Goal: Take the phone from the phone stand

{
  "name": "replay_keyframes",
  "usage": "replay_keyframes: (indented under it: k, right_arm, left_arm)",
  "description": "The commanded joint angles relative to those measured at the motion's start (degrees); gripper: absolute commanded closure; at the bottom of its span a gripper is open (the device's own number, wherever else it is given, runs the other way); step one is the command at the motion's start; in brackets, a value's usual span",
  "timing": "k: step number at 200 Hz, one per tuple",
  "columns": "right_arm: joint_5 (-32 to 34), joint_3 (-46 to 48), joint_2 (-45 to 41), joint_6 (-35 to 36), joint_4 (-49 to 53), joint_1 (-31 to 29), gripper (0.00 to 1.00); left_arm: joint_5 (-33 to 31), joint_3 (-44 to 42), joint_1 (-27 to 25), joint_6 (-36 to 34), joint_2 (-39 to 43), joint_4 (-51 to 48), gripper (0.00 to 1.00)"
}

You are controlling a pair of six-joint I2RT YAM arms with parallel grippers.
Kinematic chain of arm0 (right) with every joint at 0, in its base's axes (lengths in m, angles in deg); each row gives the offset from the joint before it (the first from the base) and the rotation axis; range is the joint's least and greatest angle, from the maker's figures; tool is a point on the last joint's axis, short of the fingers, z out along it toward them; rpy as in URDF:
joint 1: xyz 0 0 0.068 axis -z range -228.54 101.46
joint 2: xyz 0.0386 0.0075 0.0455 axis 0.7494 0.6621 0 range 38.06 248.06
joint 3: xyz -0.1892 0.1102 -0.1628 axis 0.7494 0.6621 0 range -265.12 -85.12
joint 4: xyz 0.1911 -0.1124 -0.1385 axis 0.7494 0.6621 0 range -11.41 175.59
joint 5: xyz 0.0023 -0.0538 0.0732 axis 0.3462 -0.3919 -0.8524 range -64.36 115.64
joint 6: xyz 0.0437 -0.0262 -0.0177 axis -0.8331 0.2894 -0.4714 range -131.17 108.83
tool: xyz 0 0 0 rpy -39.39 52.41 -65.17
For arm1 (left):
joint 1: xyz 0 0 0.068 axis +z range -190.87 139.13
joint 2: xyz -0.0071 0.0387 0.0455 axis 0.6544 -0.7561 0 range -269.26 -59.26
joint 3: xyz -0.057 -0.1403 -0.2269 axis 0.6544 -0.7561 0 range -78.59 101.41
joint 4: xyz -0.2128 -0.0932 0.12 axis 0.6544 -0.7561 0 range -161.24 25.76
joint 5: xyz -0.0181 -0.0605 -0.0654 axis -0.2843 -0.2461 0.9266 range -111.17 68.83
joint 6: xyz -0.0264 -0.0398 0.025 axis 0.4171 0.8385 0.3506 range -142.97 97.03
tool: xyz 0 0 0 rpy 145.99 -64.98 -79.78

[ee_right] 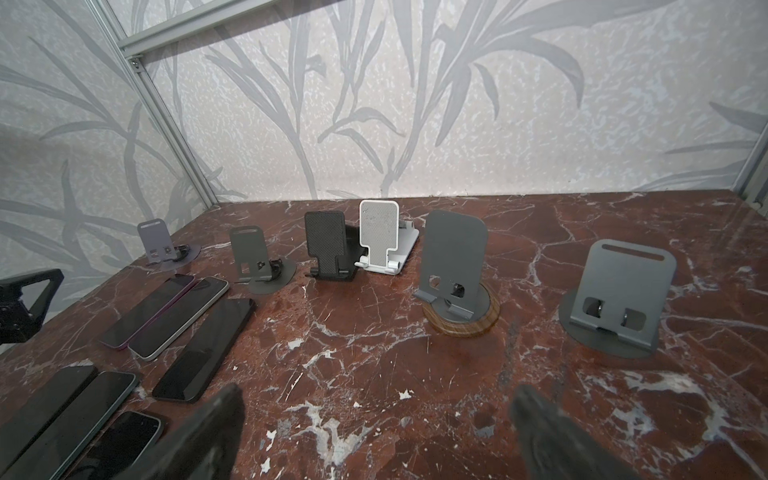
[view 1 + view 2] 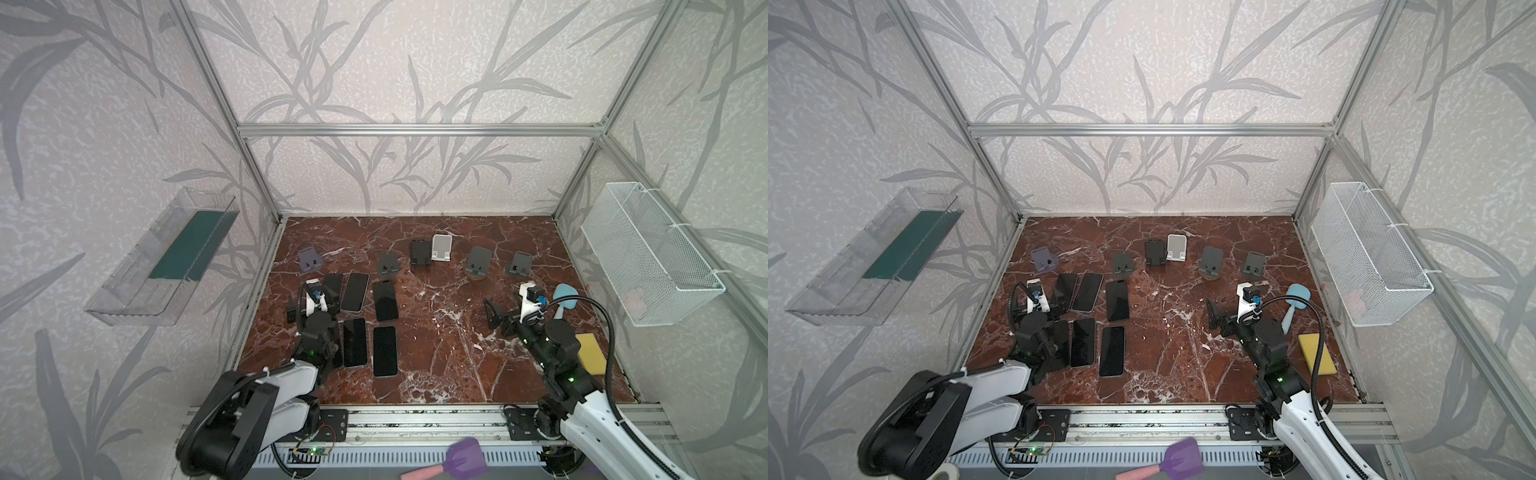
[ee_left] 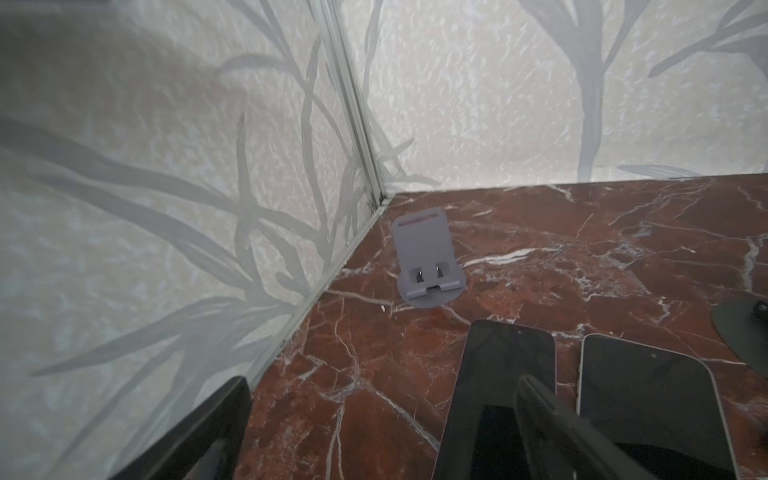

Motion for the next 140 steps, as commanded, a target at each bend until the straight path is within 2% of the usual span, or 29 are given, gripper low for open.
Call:
replay_keyframes:
  k: [1, 15, 33, 42, 62, 79, 98, 105, 127, 140]
  right_arm:
    - [0.6, 0.9, 1.3, 2.4, -4.0, -0.1, 0.01]
    - [0.6, 0.6, 1.4, 4.1, -3.0, -0.1, 0.01]
    - [1.5, 1.5, 1.0, 5.6, -4.3, 0.0, 0.01]
    - [2.1, 2.3, 1.1, 6.3, -5.7, -0.1, 0.01]
    - [1.9, 3.4, 1.3, 11.5, -8.4, -0.1, 0.01]
    - [-0.3, 5.4, 2.2, 18.7, -14.3, 0.4, 0.01]
    - [-3.4, 8.2, 3.7, 26.2, -22.9, 1.8, 0.01]
    - [-3.4, 8.9, 4.4, 28.8, -25.0, 1.8, 0.01]
    - [-1.5, 7.9, 4.8, 31.4, -22.2, 1.8, 0.01]
    - [-2.0, 6.9, 6.4, 33.6, -19.6, 1.8, 0.01]
  left_arm:
    - [14.4, 1.0, 7.7, 8.2, -13.8, 16.6, 0.01]
    - [21.8, 5.2, 9.9, 6.8, -20.3, 16.9, 0.01]
    - [24.6, 11.2, 10.7, 8.1, -14.3, -4.1, 0.01]
    - [26.9, 13.1, 11.3, 8.1, -13.6, -9.0, 0.01]
    - [31.2, 12.3, 11.5, 5.8, -17.1, -1.4, 0.01]
    - [34.8, 12.3, 11.5, 4.8, -15.0, -5.5, 0.01]
    - [35.3, 11.3, 11.5, 4.2, -17.1, 0.1, 0.01]
    - [35.2, 11.2, 11.5, 4.5, -16.2, -1.1, 0.01]
    - [33.9, 12.4, 11.5, 4.6, -16.9, -2.2, 0.01]
    - [31.4, 13.8, 11.5, 6.0, -16.1, -6.4, 0.01]
